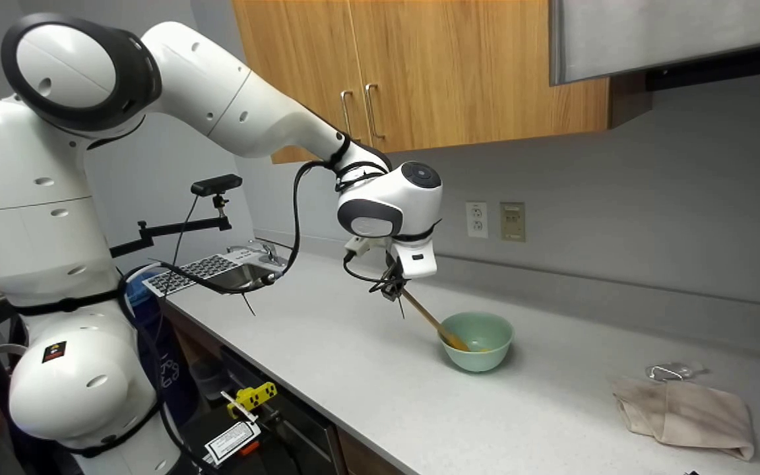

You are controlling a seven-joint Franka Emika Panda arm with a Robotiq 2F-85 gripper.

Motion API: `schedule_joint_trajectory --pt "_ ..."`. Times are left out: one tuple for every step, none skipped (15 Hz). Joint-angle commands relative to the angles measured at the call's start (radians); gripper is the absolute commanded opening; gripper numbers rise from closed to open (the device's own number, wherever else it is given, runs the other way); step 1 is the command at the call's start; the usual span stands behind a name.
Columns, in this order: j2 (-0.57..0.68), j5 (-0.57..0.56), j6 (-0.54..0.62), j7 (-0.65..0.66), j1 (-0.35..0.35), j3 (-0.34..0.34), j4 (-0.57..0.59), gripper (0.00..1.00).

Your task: Use the wooden spatula to stir the contents in the green bowl

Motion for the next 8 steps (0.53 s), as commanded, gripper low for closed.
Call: schedule_joint_trajectory --pt "-0.006 -0.088 0.109 0.048 0.009 0.001 -0.012 0.02" --pt "-0.006 -0.116 0.154 0.048 0.012 0.003 -0.018 0.02" --pt "-0.004 -0.136 0.183 0.053 0.013 0.005 -0.021 0.02" --pt "-0.002 -0.151 0.207 0.058 0.014 0.007 -0.025 0.02" --pt "-0.003 -0.163 0.226 0.061 0.015 0.009 -0.03 0.02" --pt "-0.005 -0.171 0.241 0.064 0.016 0.012 -0.035 0.02" --pt "-0.008 -0.178 0.257 0.063 0.018 0.014 -0.041 0.02" --pt "-0.011 -0.176 0.269 0.058 0.018 0.018 -0.045 0.02"
